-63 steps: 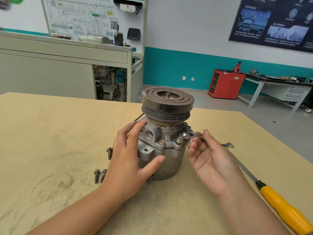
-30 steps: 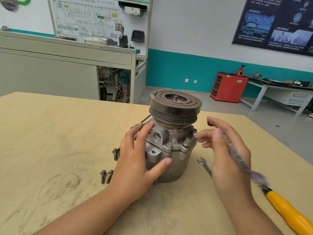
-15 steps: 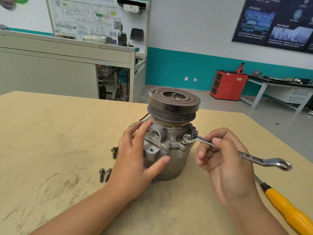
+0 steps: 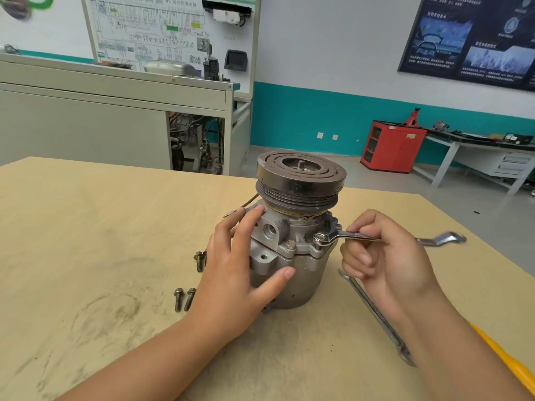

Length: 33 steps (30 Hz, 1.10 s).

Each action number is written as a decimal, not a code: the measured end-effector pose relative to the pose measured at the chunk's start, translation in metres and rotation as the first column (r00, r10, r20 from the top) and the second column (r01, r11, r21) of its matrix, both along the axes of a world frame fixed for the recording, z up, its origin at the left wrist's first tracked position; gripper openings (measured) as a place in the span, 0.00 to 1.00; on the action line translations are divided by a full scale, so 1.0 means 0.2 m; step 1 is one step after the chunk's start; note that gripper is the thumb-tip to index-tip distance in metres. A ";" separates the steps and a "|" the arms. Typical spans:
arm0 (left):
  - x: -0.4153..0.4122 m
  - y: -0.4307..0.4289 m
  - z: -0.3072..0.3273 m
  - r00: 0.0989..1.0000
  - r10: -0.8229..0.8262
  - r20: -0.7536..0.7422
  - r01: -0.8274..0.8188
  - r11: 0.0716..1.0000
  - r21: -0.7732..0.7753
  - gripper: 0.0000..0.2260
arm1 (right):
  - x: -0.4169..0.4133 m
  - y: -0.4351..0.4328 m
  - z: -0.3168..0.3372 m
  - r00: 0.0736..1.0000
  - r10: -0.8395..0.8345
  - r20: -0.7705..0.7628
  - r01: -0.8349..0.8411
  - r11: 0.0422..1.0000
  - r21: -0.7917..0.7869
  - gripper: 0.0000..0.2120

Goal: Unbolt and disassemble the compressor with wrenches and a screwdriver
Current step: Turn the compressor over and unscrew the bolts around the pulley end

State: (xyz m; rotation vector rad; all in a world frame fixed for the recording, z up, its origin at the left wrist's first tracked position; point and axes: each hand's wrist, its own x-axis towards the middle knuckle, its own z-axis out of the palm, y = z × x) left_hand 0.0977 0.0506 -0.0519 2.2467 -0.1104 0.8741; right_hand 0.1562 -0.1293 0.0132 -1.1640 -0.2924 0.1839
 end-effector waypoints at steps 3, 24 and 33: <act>0.00 0.00 0.00 1.000 -0.001 -0.001 0.001 1.000 -0.004 0.35 | 0.09 0.00 0.05 0.968 0.181 -0.172 -0.182 0.983 0.010 0.04; 0.00 -0.01 0.00 1.000 -0.007 0.011 0.007 1.000 -0.012 0.34 | -0.20 0.03 -0.02 0.810 -0.389 0.440 0.361 0.920 0.149 0.07; 0.00 0.00 0.00 1.000 0.002 0.011 -0.002 1.000 -0.005 0.34 | -0.25 0.06 -0.14 0.662 -0.429 0.614 0.497 0.865 0.068 0.08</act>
